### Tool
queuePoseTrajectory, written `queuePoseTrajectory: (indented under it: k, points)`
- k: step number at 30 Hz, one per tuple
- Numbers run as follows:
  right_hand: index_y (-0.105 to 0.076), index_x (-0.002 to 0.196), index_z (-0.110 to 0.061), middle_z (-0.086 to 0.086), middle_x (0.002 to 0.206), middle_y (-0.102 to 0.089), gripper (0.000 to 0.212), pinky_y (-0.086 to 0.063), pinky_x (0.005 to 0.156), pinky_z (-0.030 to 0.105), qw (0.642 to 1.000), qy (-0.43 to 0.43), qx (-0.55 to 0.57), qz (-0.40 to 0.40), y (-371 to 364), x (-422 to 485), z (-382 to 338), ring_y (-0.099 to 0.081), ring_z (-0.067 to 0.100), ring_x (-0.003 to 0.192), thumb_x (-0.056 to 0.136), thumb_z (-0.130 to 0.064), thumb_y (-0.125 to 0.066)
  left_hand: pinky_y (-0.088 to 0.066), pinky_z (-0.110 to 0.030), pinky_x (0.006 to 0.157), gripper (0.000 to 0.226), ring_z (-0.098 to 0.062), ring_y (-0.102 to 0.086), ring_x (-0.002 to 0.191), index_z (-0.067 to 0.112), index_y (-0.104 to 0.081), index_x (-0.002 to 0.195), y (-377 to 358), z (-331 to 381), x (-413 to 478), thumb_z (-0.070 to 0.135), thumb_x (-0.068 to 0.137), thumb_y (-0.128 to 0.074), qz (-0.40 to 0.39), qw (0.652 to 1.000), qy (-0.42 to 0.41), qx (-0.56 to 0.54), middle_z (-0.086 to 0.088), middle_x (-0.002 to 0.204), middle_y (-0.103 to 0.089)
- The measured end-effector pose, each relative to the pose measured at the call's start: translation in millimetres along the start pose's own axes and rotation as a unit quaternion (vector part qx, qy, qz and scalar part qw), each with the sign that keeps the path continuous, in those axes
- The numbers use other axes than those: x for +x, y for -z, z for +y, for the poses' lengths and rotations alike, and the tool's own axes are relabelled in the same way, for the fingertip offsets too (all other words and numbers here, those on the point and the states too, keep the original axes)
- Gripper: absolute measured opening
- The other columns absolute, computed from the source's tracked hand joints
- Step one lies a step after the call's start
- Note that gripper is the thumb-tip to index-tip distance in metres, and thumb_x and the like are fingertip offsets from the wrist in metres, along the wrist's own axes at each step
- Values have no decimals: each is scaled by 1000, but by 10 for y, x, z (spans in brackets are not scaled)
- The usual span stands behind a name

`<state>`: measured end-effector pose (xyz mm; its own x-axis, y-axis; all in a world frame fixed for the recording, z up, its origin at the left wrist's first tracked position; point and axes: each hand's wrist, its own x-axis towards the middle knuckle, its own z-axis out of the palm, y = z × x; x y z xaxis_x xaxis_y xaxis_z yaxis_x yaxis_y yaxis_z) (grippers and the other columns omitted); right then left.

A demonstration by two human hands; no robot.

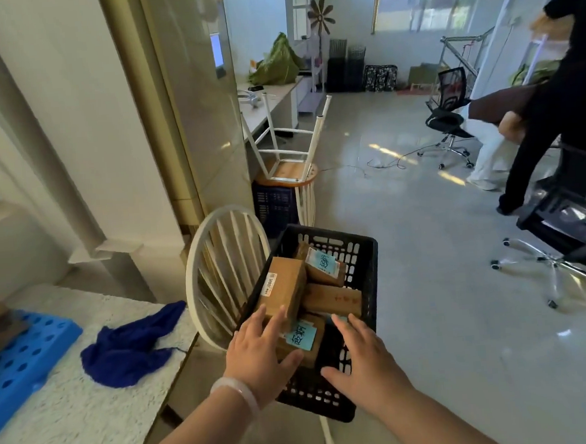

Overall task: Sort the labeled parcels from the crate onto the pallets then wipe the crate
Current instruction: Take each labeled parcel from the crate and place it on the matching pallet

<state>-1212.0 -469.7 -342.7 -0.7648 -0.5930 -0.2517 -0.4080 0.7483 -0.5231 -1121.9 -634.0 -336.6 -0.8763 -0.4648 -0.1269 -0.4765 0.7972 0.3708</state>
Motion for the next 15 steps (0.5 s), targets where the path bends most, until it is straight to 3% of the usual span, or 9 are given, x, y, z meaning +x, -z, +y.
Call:
queuePoseTrajectory:
  k: [9, 15]
  points:
    - [-4, 152, -40, -12, 162, -8, 86, -24, 119, 43, 996, -57, 38, -53, -127, 998, -12, -11, 13, 149, 88, -52, -61, -14, -41, 119, 79, -22, -6, 149, 41, -2, 153, -248, -344, 1145, 59, 92, -48, -75, 995, 39, -44, 6, 163, 1]
    - [-7, 154, -38, -11, 161, -13, 79, -22, 117, 36, 989, -87, 86, -84, -368, 1935, -150, -16, 11, 147, 93, -48, -57, -17, -39, 119, 77, -23, -8, 149, 38, -4, 154, -510, -601, 2016, 53, 93, -50, -119, 987, 80, -76, 4, 163, -1]
